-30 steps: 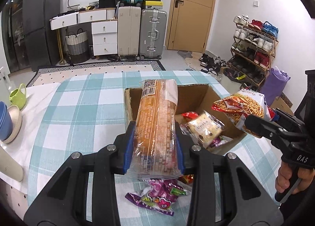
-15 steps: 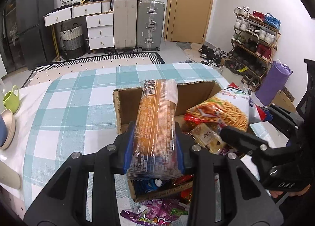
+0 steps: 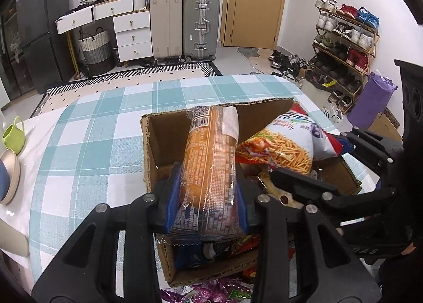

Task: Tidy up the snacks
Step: 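Open the left gripper into the box while the right releases the noodle bag inside, then withdraw both grippers from the box toward the purple candy bag and red packet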

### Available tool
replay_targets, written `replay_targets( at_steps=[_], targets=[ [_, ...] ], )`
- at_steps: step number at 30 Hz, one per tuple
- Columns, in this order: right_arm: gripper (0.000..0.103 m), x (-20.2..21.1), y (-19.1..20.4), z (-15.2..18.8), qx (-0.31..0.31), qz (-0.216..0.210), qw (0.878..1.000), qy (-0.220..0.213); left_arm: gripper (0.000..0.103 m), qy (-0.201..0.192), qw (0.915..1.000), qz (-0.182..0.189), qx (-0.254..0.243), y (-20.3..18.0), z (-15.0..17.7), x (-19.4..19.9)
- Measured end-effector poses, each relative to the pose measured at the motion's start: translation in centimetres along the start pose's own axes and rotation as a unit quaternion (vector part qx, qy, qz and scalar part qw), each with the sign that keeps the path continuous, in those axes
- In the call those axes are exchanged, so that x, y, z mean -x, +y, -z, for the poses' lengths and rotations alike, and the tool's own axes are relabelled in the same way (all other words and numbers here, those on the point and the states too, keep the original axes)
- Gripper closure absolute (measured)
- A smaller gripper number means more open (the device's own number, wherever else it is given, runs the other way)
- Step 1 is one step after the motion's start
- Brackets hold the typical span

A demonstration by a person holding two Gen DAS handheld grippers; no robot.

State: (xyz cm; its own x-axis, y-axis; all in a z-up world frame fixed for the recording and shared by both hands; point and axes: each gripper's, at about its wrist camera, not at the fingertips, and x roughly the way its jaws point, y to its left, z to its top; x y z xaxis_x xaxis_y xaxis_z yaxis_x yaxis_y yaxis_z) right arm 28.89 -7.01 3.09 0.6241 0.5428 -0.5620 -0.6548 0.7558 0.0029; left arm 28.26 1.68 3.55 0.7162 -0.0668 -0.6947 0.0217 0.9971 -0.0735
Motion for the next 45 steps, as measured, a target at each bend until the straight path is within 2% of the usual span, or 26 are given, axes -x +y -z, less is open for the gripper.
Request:
replay_targets(
  at_steps=[5,14,17,21,26,28,35,45],
  targets=[
    [0.035,0.0,-0.4,-0.1,0.005,0.011,1.000,-0.003,0.071,0.016,0.9999,-0.002,-0.004,-0.2,0.3,-1.3],
    [0.026,2.2,-1.0,0.7,-0.004,0.009,1.000,-0.019,0.068,0.013,0.9999,-0.001,-0.006,-0.4,0.8,-1.0],
    [0.013,3.8,-0.6,1.3,-0.004,0.022,0.999,-0.034,0.056,0.010,0.9999,0.003,-0.003,-0.2,1.1,-0.1],
    [0.002,5.8,-0.7,1.9,-0.019,0.033,0.998,-0.047,0.025,-0.008,0.9998,0.018,0.001,-0.3,1.5,2.2],
    [0.001,8.3,-1.0,3.3,-0.056,0.049,0.996,-0.058,0.013,-0.032,0.9995,0.000,-0.003,-0.4,2.6,5.3],
    [0.001,9.1,-1.2,4.0,-0.074,0.047,0.994,-0.062,0.002,-0.039,0.9992,0.003,0.005,0.1,3.2,6.5],
    [0.001,10.0,-0.8,6.6,-0.119,0.039,0.991,-0.056,0.001,-0.045,0.9987,0.002,0.023,1.8,6.9,9.7],
    [0.001,8.9,1.4,8.9,-0.118,0.036,0.992,-0.035,0.001,-0.018,0.9994,-0.013,0.027,3.6,11.4,9.3]
  ],
)
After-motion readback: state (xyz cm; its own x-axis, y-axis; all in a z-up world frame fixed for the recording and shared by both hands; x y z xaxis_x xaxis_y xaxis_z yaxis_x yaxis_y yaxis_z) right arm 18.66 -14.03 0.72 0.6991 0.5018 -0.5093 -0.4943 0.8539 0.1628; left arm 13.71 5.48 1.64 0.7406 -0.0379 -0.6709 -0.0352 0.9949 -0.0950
